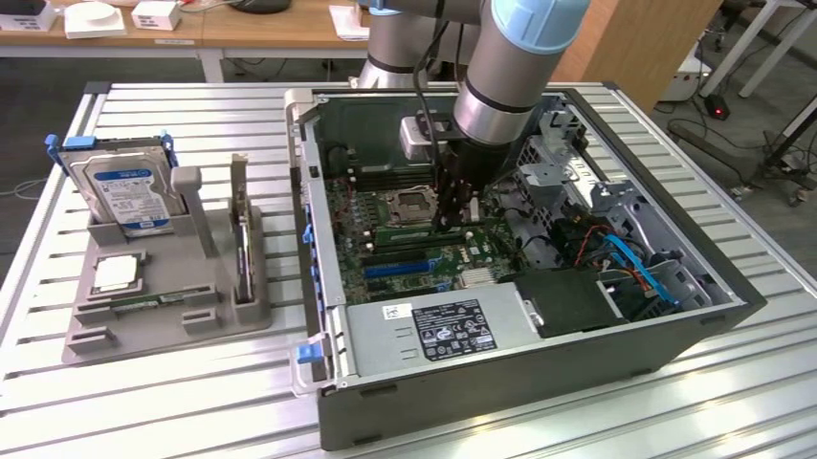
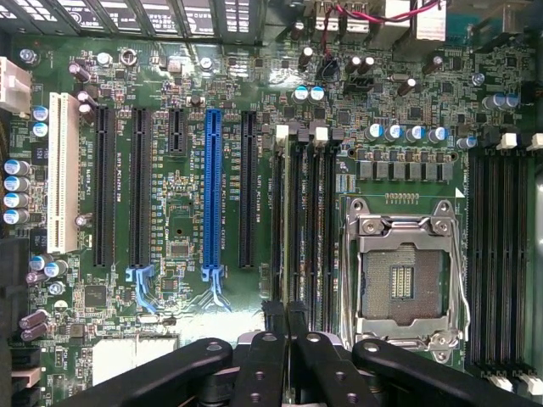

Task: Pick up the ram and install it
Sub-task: 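Insert the ram into the slot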

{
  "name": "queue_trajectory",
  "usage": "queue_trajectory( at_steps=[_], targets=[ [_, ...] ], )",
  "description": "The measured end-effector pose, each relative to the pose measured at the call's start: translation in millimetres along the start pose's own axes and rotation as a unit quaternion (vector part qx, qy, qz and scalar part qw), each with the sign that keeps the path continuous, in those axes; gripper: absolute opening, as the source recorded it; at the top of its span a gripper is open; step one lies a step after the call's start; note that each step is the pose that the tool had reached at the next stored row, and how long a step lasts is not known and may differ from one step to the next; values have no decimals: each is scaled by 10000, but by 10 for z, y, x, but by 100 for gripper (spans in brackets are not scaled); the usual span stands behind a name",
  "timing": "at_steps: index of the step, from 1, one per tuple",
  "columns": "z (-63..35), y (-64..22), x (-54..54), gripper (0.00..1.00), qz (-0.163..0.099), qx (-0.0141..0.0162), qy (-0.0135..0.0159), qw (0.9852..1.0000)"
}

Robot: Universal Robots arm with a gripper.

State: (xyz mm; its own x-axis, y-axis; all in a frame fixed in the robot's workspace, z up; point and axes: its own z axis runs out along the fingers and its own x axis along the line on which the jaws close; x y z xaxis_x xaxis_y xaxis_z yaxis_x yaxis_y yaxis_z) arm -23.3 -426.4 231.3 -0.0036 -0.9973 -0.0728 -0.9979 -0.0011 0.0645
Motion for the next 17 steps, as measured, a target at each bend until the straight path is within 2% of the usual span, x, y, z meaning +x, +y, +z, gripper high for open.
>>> queue_trajectory(
  at_steps=[17],
  targets=[
    [10, -1, 15, 11, 0, 0, 0, 10000]
  ],
)
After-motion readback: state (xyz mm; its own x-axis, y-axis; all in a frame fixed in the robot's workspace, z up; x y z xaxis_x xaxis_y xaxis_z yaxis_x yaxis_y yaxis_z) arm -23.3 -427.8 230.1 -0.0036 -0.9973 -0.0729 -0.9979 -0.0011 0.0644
